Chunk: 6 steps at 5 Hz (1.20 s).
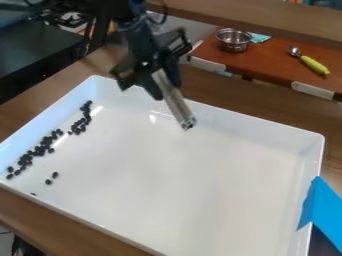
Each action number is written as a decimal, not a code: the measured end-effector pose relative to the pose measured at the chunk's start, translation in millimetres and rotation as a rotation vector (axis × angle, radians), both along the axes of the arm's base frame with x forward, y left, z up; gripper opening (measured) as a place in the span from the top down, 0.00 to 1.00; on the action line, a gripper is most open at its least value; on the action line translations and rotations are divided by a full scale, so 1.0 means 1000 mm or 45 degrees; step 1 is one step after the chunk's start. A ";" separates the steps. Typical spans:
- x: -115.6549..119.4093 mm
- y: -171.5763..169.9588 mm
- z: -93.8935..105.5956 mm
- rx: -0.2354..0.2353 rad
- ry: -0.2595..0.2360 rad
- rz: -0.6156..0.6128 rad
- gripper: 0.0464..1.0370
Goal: Sweep into pile
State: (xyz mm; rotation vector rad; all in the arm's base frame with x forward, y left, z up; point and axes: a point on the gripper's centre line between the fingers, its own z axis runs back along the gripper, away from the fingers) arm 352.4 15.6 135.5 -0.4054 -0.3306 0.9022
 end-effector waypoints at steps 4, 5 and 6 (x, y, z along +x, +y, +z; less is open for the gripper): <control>-0.019 -0.083 -0.059 0.418 0.253 -0.622 0.60; -0.020 -0.086 -0.071 0.528 0.331 -0.681 0.30; -0.018 -0.087 -0.072 0.561 0.486 -0.708 0.05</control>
